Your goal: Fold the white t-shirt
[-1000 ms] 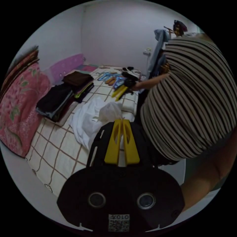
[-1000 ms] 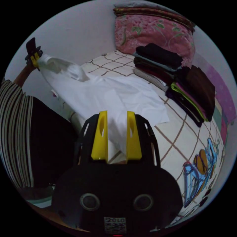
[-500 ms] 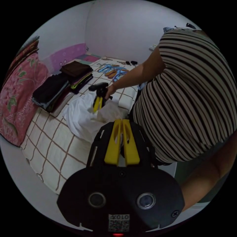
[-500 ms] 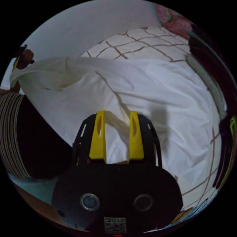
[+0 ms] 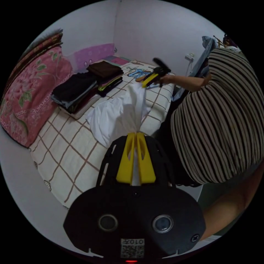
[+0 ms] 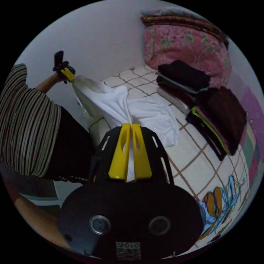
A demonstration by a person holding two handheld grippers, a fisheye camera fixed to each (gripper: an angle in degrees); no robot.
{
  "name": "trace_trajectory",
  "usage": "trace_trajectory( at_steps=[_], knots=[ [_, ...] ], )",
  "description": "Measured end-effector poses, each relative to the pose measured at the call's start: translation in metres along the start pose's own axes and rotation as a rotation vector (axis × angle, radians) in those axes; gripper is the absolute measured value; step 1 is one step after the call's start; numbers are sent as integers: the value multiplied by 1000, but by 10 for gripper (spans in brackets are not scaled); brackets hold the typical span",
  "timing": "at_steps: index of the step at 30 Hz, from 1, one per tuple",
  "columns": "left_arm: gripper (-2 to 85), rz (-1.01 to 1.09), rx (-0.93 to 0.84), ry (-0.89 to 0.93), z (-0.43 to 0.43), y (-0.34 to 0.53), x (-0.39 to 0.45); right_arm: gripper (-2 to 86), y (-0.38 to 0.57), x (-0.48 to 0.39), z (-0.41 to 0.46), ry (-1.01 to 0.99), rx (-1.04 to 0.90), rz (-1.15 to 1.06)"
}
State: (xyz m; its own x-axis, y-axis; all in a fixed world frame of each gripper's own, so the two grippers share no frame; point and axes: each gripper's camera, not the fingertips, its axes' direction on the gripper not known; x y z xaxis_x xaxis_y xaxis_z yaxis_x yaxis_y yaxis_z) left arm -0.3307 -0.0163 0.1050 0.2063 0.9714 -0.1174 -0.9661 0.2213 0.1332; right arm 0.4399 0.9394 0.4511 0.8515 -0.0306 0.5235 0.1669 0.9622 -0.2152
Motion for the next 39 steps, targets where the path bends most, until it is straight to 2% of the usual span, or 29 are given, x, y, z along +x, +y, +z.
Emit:
trace_trajectory(
  at_steps=[2,6,9,14,22,26,30,34,39],
  knots=[
    [-2,-43,10,29,14,5,-8,38,17,-22,8,34,-20,33],
    [-2,-177,-11,96,55,20,-25,60,55,-67,91,11,-223,201],
    [-1,-216,-66,107,65,27,-29,106,67,-98,121,3,-218,293],
    [-1,-222,-35,83,39,31,-34,141,63,-135,127,99,-199,241],
    [-1,-236,-15,52,0,32,-29,130,53,-212,171,40,-261,33],
    [-2,-235,-13,47,-18,34,-23,124,56,-263,204,123,-347,-53],
    [-2,-220,-31,36,-39,37,-15,92,63,-297,218,192,-361,17],
    [-2,-216,-17,21,-64,42,-7,47,72,-325,217,153,-346,81],
    [-2,-233,6,-5,-90,54,4,36,81,-380,199,152,-271,204]
  ],
)
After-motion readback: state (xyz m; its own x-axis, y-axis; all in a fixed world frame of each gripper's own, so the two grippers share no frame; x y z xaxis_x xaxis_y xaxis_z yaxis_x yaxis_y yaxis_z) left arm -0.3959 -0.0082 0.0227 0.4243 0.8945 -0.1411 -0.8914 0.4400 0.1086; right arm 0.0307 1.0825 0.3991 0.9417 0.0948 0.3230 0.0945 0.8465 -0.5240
